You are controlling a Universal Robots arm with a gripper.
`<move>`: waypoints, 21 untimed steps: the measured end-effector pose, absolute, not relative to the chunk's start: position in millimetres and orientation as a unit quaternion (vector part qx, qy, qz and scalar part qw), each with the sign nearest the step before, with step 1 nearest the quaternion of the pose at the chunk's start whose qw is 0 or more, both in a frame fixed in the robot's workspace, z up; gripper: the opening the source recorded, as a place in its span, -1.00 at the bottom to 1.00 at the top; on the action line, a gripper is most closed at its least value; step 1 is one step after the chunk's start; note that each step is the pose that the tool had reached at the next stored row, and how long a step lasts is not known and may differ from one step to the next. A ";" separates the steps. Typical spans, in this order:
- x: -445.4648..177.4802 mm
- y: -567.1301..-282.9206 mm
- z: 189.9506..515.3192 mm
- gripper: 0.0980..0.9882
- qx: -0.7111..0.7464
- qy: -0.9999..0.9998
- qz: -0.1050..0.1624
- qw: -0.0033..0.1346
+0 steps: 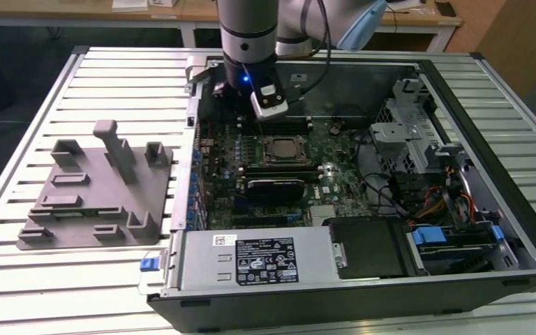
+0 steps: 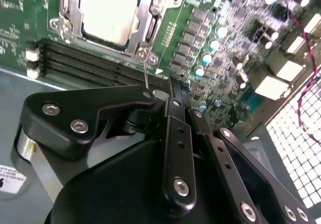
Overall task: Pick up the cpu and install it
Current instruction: 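Install the first cpu locking lever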
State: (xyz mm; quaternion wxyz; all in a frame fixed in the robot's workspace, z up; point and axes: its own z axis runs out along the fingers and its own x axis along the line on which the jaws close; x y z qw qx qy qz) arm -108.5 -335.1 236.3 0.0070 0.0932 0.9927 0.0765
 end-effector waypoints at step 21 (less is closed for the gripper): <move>-85.1 -336.5 235.8 -0.97 0.093 0.990 0.107 0.004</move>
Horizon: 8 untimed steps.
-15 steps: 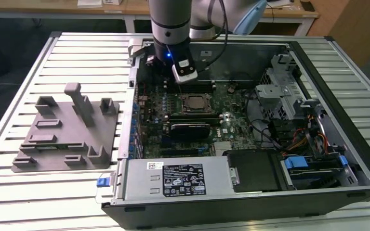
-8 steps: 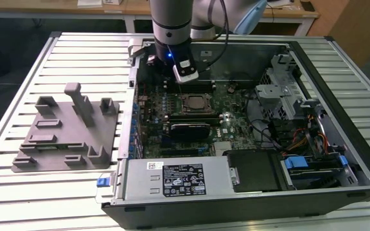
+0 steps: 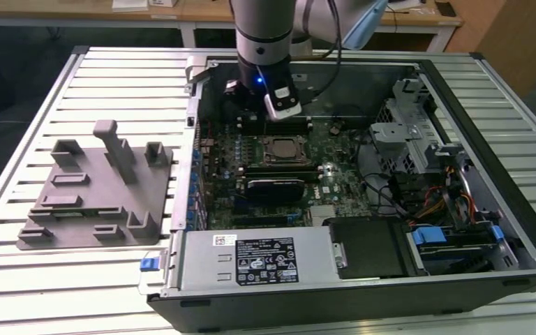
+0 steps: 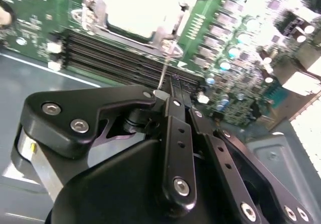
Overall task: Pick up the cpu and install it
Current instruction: 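Install the first cpu locking lever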
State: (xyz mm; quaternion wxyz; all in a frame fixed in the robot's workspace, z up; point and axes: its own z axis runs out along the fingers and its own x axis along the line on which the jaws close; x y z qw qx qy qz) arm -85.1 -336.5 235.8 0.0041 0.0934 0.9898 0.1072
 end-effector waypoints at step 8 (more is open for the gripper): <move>-59.1 -336.5 235.6 -0.97 0.093 0.990 0.107 0.004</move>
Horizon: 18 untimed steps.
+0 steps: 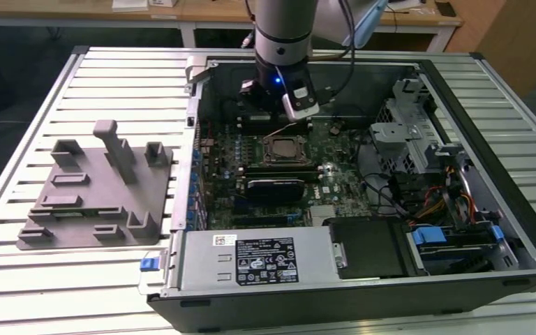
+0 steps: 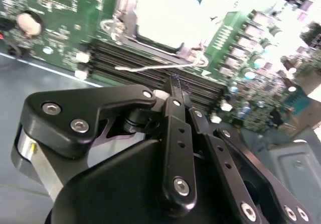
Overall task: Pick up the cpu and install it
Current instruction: 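Install the first cpu locking lever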
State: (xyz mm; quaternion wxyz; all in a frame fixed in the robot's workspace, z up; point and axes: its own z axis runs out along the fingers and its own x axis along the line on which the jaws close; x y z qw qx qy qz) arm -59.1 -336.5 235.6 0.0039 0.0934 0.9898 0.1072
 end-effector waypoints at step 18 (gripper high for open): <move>-46.4 -336.5 235.3 -0.97 0.096 0.990 0.107 0.005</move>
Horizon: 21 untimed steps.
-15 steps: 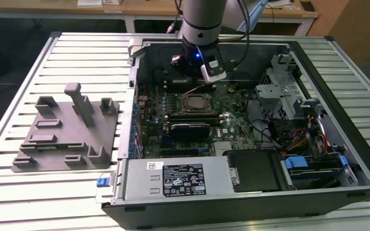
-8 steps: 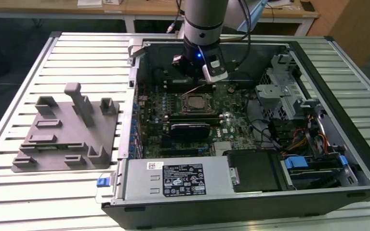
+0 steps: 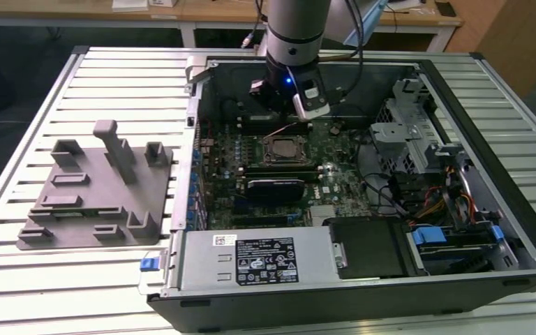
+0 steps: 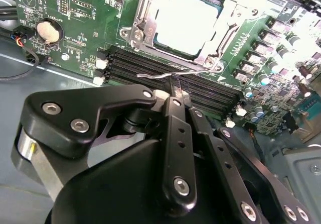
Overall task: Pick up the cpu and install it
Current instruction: 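Install the first cpu locking lever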
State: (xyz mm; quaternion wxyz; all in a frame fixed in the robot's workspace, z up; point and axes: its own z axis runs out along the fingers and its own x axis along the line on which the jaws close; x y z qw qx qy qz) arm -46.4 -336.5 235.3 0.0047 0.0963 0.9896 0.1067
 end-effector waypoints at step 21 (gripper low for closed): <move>-45.8 -336.4 225.5 -0.97 0.100 0.991 0.093 0.012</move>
